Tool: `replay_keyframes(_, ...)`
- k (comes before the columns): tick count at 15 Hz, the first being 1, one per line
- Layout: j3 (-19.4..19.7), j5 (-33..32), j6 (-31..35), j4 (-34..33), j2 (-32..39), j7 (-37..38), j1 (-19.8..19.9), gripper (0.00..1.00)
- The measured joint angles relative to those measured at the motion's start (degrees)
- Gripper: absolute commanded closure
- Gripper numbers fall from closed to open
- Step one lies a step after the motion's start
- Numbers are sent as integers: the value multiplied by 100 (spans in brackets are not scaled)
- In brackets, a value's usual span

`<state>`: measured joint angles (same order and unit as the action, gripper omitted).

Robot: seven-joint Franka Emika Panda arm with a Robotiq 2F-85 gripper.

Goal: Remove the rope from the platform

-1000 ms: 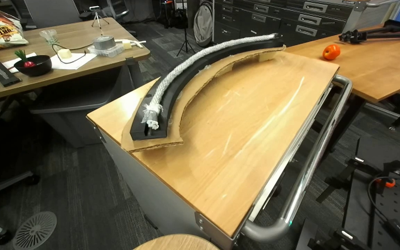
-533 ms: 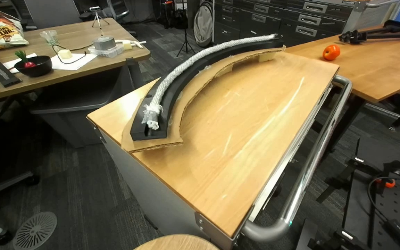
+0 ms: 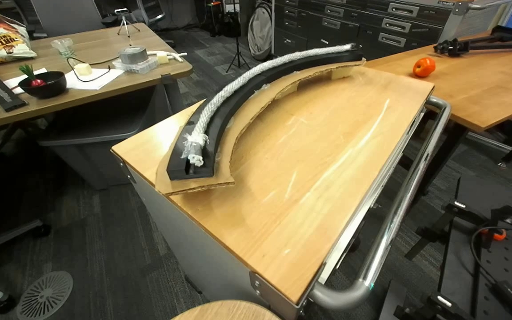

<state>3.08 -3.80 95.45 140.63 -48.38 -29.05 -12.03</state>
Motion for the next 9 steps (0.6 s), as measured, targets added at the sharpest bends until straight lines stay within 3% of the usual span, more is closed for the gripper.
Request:
replay_keyframes(4,-2,51,-52,-269,123,-790,-466,0)
replay_keyframes(9,-81,642,256,-702,684,-1349,-1009,0)
